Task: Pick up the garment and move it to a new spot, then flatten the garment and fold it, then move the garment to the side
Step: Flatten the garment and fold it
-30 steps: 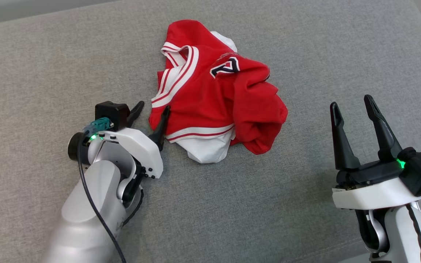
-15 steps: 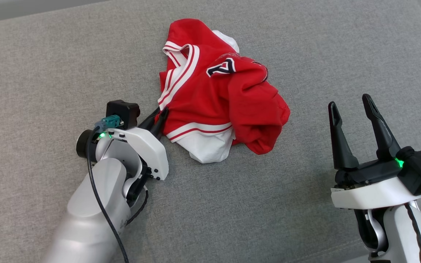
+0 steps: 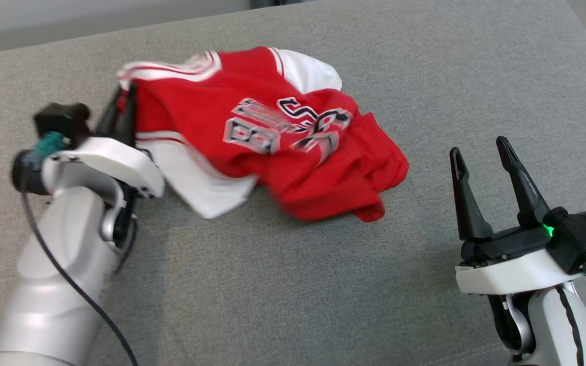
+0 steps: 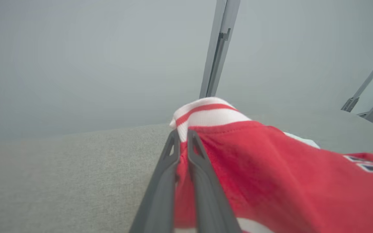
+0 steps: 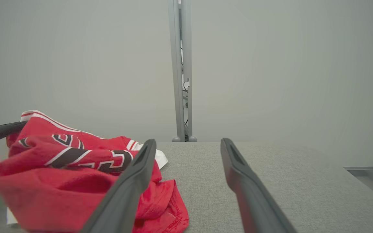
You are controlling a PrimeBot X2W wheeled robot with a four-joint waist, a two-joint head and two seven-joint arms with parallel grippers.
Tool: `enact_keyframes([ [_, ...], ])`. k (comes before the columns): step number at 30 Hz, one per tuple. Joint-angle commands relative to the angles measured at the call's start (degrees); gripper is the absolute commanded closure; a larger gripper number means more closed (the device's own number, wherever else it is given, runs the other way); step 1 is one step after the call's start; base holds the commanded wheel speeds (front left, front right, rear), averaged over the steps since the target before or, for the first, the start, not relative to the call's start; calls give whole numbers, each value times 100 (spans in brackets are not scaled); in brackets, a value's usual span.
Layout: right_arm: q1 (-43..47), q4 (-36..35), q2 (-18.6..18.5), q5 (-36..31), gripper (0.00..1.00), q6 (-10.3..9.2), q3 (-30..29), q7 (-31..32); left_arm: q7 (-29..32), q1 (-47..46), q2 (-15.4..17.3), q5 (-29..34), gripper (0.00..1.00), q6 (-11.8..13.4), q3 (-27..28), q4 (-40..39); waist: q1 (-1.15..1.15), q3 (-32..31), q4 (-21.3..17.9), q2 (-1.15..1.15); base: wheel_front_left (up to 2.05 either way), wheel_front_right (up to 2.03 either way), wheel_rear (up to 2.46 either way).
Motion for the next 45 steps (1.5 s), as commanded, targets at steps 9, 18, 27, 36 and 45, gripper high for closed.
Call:
enact_keyframes([
  [9, -57, -23, -26, 53, 0, -2, 50, -13, 228, -249, 564, 175, 100, 481, 127, 168, 0, 104, -30, 0, 0, 0, 0],
  [18, -72, 37, -26, -5, 0, -2, -50, -13, 93, 34, 432, 80, 0, 562, 92, 60, 0, -45, 99, 0, 0, 0, 0],
  [27, 76, 85, -28, -128, 0, -2, -141, -13, -180, 746, 239, 108, 0, 457, 125, -1104, 0, -465, 502, 0, 0, 0, 0],
  [36, 267, 98, -27, -246, 0, -2, -200, -14, -199, 1948, 93, 376, 0, 570, 135, -2348, 0, -780, 826, 0, 0, 0, 0],
  [45, 440, 135, -27, -237, 0, -2, -233, -13, -201, 3108, -296, 557, 0, 438, 335, -3039, 0, -1019, 977, 0, 0, 0, 0],
])
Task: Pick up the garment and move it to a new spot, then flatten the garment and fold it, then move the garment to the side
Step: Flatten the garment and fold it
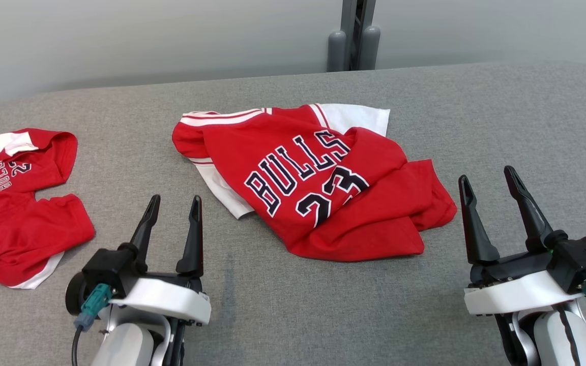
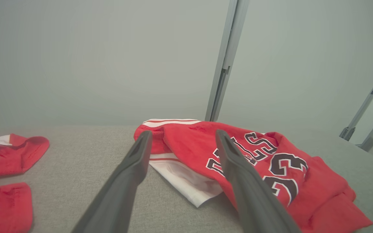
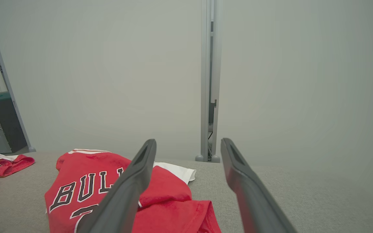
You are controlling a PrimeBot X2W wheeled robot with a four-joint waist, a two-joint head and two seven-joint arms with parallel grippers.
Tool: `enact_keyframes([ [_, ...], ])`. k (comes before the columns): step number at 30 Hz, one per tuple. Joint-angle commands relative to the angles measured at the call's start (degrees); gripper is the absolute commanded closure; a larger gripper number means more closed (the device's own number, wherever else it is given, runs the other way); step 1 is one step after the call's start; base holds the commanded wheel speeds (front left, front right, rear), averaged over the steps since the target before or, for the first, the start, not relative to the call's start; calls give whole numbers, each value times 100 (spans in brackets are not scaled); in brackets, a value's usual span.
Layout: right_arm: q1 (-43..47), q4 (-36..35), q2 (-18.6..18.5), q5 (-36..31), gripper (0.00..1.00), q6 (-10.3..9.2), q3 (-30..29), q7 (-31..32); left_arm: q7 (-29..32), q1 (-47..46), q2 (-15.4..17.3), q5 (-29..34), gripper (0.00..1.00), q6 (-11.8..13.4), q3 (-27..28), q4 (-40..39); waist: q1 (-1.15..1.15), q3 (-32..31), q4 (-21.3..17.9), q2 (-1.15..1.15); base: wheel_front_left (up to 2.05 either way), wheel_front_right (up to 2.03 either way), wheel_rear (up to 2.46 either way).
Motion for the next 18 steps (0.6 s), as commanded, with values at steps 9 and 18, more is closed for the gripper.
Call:
enact_keyframes([
  [9, 79, 37, -29, 37, 0, -2, 22, -13, -27, 360, -278, 288, 0, -180, 213, -197, 0, -72, 59, 0, 0, 0, 0],
  [18, -600, 678, -75, -27, 0, -2, 35, 101, -27, 152, -370, 375, 0, -312, 165, -69, 0, 261, 377, 0, 0, 0, 0],
])
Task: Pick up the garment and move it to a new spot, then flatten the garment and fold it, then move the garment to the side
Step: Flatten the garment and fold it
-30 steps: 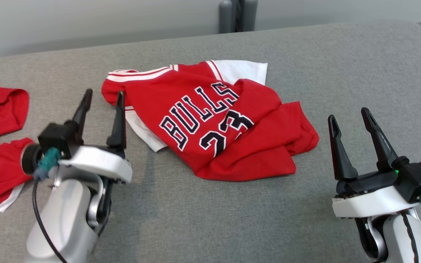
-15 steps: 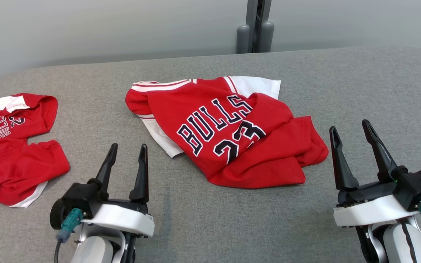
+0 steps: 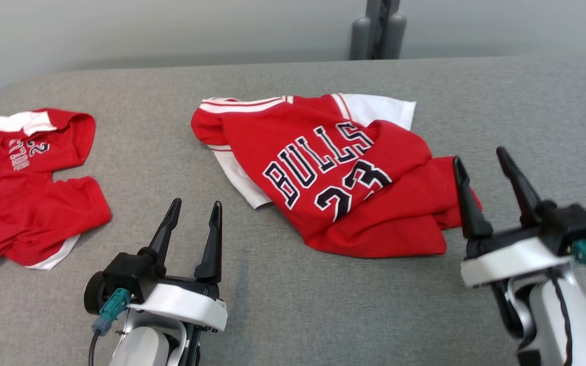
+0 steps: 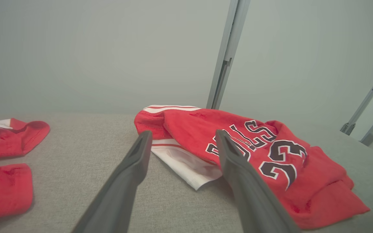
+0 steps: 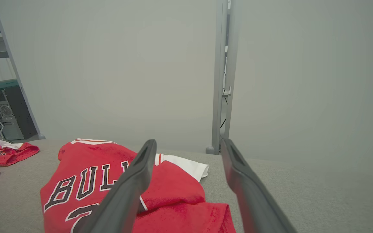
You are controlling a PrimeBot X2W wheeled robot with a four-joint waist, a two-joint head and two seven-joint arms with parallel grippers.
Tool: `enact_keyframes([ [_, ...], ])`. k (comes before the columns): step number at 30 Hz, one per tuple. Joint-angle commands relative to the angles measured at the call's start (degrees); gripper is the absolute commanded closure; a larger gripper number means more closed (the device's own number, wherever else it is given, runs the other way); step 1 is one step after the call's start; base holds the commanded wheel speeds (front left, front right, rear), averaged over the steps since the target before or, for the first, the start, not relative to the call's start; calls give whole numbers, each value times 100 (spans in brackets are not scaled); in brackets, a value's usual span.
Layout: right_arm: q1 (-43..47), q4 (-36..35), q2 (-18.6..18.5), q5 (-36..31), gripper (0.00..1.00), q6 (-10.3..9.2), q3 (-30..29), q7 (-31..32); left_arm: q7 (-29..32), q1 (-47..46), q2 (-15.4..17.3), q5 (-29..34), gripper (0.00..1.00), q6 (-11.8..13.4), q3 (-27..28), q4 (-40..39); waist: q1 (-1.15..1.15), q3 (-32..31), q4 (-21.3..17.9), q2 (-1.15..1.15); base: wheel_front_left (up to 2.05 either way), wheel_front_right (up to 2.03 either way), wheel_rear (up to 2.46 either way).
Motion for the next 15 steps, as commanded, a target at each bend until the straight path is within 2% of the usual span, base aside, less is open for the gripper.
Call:
enact_keyframes([
  [1, -231, 116, -136, 75, 0, -3, -13, 102, -27, -107, 13, 14, 0, -28, 4, 25, 0, 167, 163, 0, 0, 0, 0],
  [8, -1605, 1110, -728, 712, 0, -2, -36, 1190, -27, -370, -4, -116, 0, -49, -213, 81, 0, 694, 649, 0, 0, 0, 0],
  [15, -2374, 1875, -1129, 1234, 0, -3, -121, 1685, -27, -565, -5, -322, 0, 43, -477, 93, 0, 1019, 993, 0, 0, 0, 0],
])
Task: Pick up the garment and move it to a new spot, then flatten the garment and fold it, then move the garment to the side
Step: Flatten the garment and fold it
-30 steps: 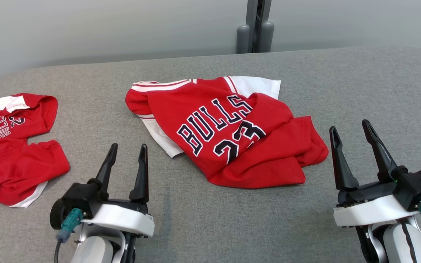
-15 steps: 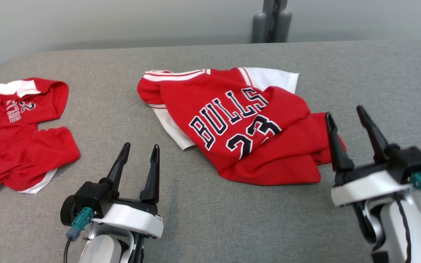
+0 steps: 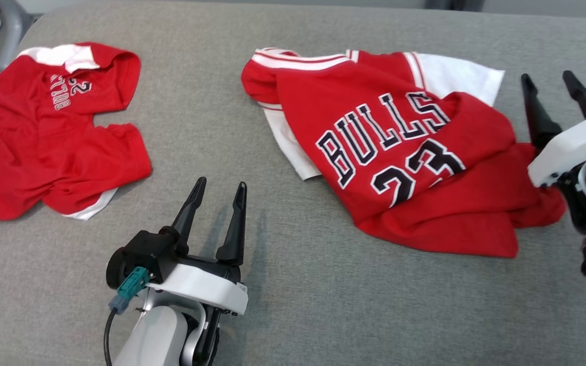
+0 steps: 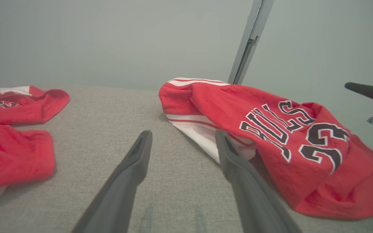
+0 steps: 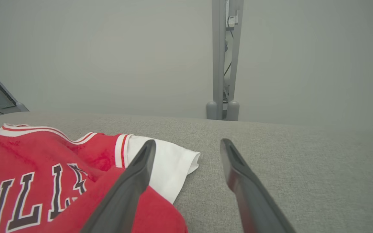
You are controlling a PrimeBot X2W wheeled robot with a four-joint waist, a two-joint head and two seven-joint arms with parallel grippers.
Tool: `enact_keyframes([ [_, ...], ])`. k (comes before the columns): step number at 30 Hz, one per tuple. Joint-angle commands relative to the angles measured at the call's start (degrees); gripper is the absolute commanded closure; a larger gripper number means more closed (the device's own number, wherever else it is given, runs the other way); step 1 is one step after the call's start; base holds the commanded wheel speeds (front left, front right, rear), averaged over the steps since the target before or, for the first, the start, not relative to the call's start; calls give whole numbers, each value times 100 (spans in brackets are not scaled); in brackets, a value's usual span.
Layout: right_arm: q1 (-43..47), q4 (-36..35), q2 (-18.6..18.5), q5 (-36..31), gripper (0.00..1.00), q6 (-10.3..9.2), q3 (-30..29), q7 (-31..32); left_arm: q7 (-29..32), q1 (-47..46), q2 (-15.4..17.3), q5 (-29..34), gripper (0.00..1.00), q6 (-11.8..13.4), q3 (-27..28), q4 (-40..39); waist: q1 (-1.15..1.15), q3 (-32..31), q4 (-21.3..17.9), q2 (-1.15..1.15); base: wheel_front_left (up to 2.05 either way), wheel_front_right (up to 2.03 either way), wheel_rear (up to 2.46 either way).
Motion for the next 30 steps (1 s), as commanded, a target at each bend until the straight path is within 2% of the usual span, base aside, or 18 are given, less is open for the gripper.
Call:
enact_keyframes([
  [1, -88, 44, -44, 92, 0, -2, -35, 45, -27, -103, 11, -29, 0, 19, -9, 1, 0, 167, 171, 0, 0, 0, 0],
  [3, -354, 429, -158, 466, 0, -2, -33, 361, -27, -177, 14, -135, 0, 71, -116, -28, 0, 297, 294, 0, 0, 0, 0],
  [12, -951, 1182, -516, 1106, 0, -2, 198, 946, -27, -273, 13, -283, 0, 144, -321, -60, 0, 550, 570, 0, 0, 0, 0],
  [13, -1170, 1570, -679, 1347, 0, -2, 461, 1316, -27, -299, 15, -376, 0, 189, -431, -79, 0, 630, 675, 0, 0, 0, 0],
  [15, -1231, 1594, -730, 1406, 0, -2, 672, 1349, -27, -304, 13, -413, 0, 209, -482, -67, 0, 658, 718, 0, 0, 0, 0],
  [16, -1250, 1556, -761, 1427, 72, -2, 775, 1320, -27, -311, 15, -426, 0, 216, -493, -60, 0, 667, 733, 0, 0, 0, 0],
  [17, -1281, 1520, -811, 1464, 100, -2, 838, 1272, -27, -321, 15, -433, 0, 222, -499, -57, 0, 678, 746, 0, 0, 0, 0],
  [22, -1465, 1382, -1101, 1533, 100, -2, 1117, 1017, -27, -366, 15, -509, 0, 248, -555, -63, 0, 726, 822, 0, 0, 0, 0],
  [29, -2128, 1385, -1528, 1174, 100, -2, 1348, 533, -28, -440, 16, -619, 0, 258, -658, -104, 0, 801, 963, 0, 0, 0, 0],
  [30, -2467, 1436, -1624, 993, 100, -2, 1387, 358, -28, -480, 14, -650, 0, 261, -693, -128, 0, 844, 1012, 0, 0, 0, 0],
])
